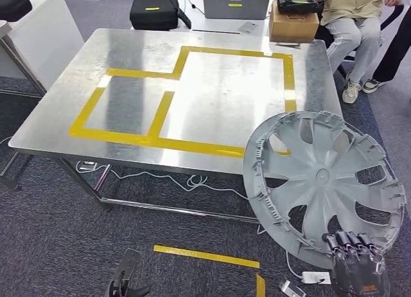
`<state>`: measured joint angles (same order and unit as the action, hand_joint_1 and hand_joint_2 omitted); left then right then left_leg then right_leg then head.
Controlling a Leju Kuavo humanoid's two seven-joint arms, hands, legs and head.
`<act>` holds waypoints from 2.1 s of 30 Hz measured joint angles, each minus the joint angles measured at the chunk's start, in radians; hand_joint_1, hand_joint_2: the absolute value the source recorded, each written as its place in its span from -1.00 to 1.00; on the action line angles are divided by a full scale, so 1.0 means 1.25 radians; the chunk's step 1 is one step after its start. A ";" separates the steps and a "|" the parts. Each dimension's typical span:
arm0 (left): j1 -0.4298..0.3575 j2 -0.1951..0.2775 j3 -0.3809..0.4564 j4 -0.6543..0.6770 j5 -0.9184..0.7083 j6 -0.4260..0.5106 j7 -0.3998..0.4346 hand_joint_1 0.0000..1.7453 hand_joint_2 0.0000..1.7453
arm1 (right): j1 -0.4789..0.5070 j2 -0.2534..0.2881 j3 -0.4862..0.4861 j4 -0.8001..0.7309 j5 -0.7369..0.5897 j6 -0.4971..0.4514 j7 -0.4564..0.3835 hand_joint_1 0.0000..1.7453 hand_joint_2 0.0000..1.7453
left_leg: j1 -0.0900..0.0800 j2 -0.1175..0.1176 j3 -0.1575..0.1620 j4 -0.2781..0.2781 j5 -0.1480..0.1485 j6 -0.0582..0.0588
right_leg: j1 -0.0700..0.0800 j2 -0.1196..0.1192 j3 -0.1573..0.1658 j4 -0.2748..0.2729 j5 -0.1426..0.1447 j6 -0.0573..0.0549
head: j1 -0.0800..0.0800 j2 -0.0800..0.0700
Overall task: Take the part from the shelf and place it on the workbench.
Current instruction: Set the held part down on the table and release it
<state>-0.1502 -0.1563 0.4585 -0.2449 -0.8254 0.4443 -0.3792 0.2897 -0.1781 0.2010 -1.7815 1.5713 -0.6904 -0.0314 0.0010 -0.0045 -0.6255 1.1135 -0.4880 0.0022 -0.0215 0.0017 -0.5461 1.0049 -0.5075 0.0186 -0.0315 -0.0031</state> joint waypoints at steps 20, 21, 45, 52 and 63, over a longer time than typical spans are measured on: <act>-0.001 -0.003 0.001 0.000 0.001 0.000 0.000 -1.00 1.00 | -0.005 0.000 0.000 0.002 0.000 0.000 -0.004 1.00 1.00 | -0.015 -0.002 0.053 -0.080 -0.007 0.022 | 0.008 -0.001 -0.026 0.003 0.016 0.006 | 0.004 0.000; -0.001 -0.003 0.001 0.000 0.001 0.000 0.000 -1.00 1.00 | -0.005 0.000 0.000 0.002 0.000 0.000 -0.004 1.00 1.00 | -0.014 -0.001 0.052 -0.073 -0.013 0.017 | 0.006 -0.001 -0.023 0.000 0.016 0.002 | 0.004 0.000; 0.001 -0.002 0.001 0.000 0.002 0.001 -0.002 -1.00 1.00 | -0.008 0.000 0.003 0.006 0.000 0.000 -0.007 1.00 1.00 | -0.002 -0.002 0.065 -0.087 -0.010 0.033 | 0.001 -0.003 -0.098 0.128 -0.008 0.027 | 0.008 0.000; 0.000 -0.002 0.001 0.000 0.003 0.001 -0.002 -1.00 1.00 | -0.008 0.000 0.005 0.006 0.000 0.000 -0.005 1.00 1.00 | -0.006 -0.002 0.072 -0.071 -0.036 0.007 | 0.003 0.000 -0.030 0.004 0.016 0.004 | 0.004 0.000; 0.004 0.002 0.002 0.000 0.005 0.001 -0.002 -1.00 1.00 | -0.009 0.000 0.005 0.006 0.000 0.000 -0.006 1.00 1.00 | -0.007 0.000 0.005 -0.044 0.033 0.013 | 0.002 0.003 0.030 0.000 -0.032 0.004 | 0.004 0.000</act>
<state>-0.1447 -0.1543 0.4609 -0.2450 -0.8194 0.4454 -0.3811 0.2783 -0.1781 0.2069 -1.7738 1.5713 -0.6903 -0.0389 -0.0082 -0.0047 -0.6198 1.0582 -0.4463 0.0187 -0.0189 0.0052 -0.5088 1.0044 -0.5479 0.0241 -0.0270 -0.0033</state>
